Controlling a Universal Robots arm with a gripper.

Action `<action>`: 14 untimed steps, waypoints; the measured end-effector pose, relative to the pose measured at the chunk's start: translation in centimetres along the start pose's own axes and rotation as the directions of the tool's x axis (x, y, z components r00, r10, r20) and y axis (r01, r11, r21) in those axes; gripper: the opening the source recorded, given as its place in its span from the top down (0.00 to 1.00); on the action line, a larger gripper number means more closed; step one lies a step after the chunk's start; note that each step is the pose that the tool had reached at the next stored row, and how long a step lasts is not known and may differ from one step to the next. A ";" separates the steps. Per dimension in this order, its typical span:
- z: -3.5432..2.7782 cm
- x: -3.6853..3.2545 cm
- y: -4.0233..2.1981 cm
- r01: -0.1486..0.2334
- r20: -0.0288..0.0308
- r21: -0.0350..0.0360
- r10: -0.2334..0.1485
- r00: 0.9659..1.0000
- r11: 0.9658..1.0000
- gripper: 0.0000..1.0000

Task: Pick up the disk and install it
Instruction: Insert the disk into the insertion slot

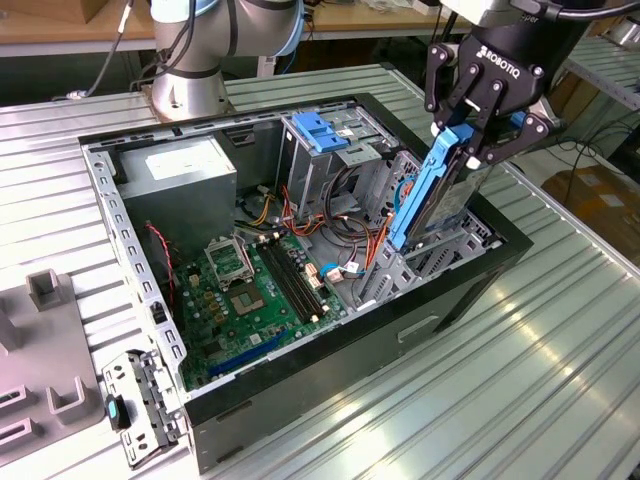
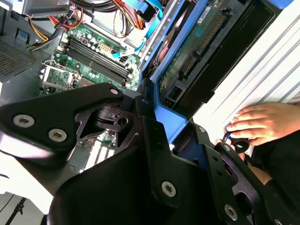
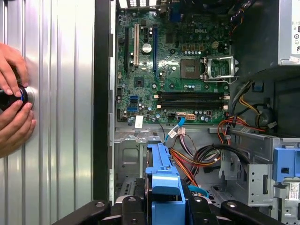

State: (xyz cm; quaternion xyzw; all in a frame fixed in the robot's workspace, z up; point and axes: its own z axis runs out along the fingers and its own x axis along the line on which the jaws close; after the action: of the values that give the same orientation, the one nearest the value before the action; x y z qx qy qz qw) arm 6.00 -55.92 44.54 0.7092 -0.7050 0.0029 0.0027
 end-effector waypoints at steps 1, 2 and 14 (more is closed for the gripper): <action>0.68 0.00 0.00 0.000 0.000 0.000 0.000 1.000 1.000 0.63; 0.56 -0.01 0.00 0.000 0.000 -0.011 0.000 1.000 1.000 0.63; 3.72 -0.02 -0.37 0.000 0.000 -0.014 0.000 1.000 1.000 0.63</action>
State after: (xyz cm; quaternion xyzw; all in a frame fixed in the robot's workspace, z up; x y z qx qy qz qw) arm 6.37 -55.93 40.81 0.7092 -0.7049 -0.0020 0.0076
